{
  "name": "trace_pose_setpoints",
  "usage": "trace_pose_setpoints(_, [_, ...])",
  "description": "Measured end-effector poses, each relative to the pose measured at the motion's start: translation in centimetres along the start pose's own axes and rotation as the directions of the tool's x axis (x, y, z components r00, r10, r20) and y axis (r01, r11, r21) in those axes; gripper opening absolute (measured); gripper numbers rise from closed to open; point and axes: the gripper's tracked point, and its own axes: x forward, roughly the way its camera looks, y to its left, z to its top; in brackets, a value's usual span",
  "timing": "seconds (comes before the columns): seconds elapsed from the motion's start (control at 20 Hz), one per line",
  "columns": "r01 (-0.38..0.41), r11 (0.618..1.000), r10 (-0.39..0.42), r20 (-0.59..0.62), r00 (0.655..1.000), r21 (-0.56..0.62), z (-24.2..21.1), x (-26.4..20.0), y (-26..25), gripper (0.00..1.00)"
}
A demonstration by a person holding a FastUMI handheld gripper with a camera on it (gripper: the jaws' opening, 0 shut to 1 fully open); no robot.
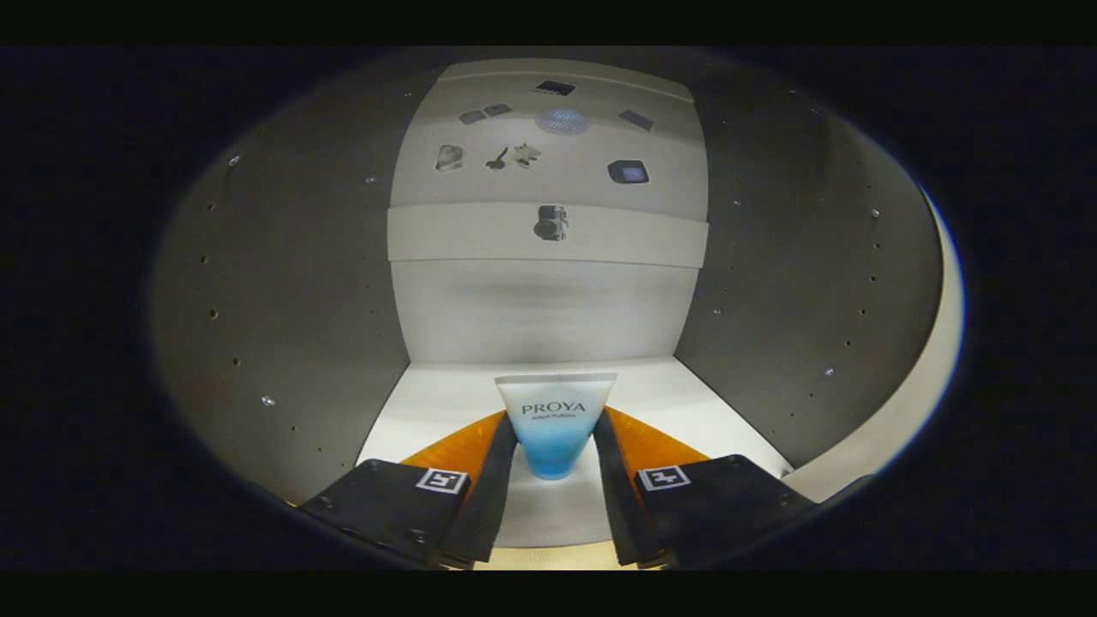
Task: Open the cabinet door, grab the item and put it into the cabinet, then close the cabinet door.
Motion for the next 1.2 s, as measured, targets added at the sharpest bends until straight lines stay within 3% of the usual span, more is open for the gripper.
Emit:
trace_pose_setpoints(0.1, [0.005, 1.000, -0.005, 0.016, 1.000, 0.014, 0.0, -0.2, -0.2, 0.62])
trace_pose_setpoints(0.25, [-0.006, 1.000, 0.005, 0.057, 0.998, 0.021, 0.4, -1.0, 0.0, 0.89])
trace_pose_setpoints(0.35, [-0.020, 1.000, 0.019, 0.105, 0.994, 0.009, 1.0, -1.8, 0.3, 0.95])
trace_pose_setpoints(0.55, [-0.042, 0.999, 0.046, 0.226, 0.973, -0.024, 2.9, -5.6, 1.1, 0.97])
trace_pose_setpoints(0.8, [-0.032, 0.999, 0.041, 0.437, 0.899, -0.027, 5.9, -15.0, 0.8, 0.97])
trace_pose_setpoints(1.0, [0.023, 1.000, -0.019, 0.509, 0.861, -0.003, 4.8, -23.0, -1.1, 0.96])
trace_pose_setpoints(1.2, [0.120, 0.993, -0.112, 0.519, 0.848, 0.019, 1.1, -30.2, -4.5, 0.97])
